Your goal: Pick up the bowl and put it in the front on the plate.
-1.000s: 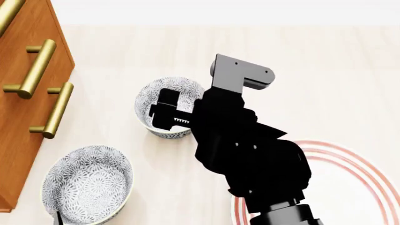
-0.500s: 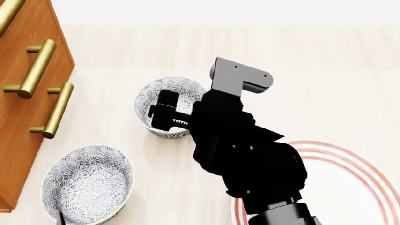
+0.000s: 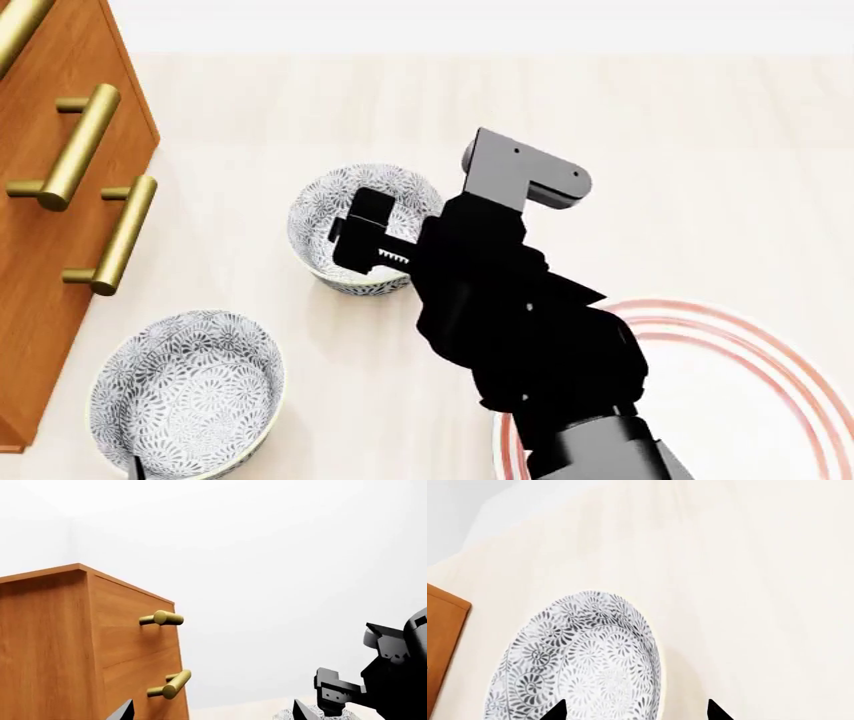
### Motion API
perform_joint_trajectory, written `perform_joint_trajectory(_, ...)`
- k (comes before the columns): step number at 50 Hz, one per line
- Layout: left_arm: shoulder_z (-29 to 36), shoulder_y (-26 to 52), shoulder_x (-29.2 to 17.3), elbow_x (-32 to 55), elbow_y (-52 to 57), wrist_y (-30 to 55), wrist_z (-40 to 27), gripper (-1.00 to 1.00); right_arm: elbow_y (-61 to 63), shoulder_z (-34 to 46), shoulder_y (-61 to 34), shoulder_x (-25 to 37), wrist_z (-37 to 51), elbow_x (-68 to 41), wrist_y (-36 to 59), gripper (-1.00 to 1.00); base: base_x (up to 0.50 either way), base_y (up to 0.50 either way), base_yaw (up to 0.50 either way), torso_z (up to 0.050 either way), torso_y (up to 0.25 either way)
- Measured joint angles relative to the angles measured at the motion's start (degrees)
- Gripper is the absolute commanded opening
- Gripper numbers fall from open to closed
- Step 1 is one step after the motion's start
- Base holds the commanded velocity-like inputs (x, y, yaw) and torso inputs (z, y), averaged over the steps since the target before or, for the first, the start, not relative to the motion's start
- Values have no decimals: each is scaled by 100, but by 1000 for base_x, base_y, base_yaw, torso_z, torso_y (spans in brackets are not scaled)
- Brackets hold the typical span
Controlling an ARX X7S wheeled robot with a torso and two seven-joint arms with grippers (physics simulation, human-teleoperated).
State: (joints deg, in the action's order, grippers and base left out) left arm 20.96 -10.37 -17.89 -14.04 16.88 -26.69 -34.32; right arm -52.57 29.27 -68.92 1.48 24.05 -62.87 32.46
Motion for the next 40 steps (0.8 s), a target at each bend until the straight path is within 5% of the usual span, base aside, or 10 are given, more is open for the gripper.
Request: perform_joint_trajectory(40, 140, 43, -65, 17, -146, -29, -85, 100, -710, 1986, -245, -29, -157, -889, -1216, 100, 0, 0, 0, 0, 0)
